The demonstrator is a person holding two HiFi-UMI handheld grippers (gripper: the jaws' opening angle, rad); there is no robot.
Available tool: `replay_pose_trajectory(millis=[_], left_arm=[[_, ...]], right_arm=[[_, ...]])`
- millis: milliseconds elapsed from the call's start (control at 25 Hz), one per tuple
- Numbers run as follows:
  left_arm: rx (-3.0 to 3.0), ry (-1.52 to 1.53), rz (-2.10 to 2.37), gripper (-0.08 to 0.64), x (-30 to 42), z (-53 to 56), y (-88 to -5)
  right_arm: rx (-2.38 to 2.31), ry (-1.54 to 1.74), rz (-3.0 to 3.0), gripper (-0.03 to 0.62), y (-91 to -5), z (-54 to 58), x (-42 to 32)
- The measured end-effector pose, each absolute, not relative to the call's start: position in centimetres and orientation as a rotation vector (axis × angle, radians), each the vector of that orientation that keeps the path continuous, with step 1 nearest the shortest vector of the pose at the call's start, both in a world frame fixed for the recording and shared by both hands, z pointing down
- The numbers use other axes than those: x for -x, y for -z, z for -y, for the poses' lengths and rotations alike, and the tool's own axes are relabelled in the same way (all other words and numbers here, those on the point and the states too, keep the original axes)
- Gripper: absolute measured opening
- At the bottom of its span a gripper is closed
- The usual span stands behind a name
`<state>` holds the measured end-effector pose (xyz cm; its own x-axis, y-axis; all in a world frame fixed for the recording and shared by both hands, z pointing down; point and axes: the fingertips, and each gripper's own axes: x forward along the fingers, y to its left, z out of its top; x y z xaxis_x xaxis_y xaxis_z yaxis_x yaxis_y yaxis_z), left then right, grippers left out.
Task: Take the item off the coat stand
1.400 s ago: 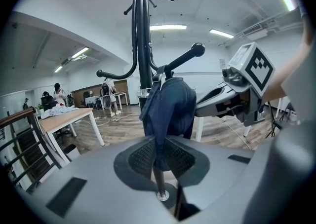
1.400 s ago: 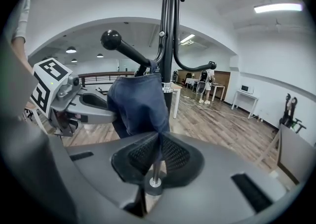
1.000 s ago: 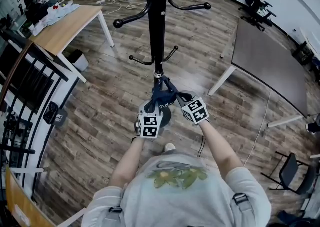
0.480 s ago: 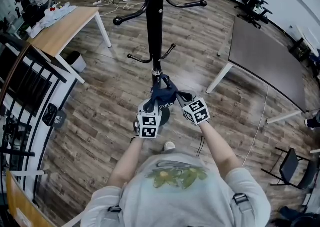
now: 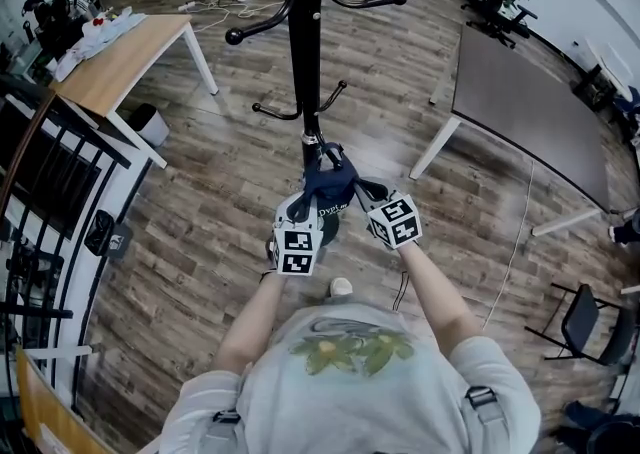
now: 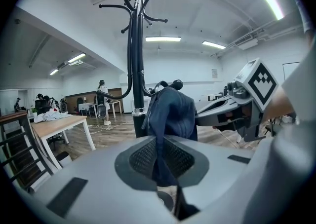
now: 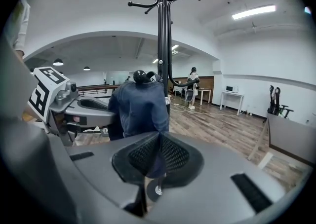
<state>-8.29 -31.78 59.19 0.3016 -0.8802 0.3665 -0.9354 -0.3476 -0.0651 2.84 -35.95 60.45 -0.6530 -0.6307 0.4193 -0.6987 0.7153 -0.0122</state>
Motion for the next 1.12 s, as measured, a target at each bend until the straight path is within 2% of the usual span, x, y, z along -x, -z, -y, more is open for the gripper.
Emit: replay_pose_trajectory(millis=[480, 1120], left_arm=[[-2.49, -0.491, 1.644, 0.04, 7.4, 30.0, -57.7], [-2.582, -0.302, 1.631, 0.041, 6.4, 26.0, -52.8]], right_arm=[[-1.172, -0.339, 2.572, 0.014, -58.8, 33.5, -3.9], [-1.342, -0.326, 2.658, 0.014, -53.9, 28.4, -4.9]])
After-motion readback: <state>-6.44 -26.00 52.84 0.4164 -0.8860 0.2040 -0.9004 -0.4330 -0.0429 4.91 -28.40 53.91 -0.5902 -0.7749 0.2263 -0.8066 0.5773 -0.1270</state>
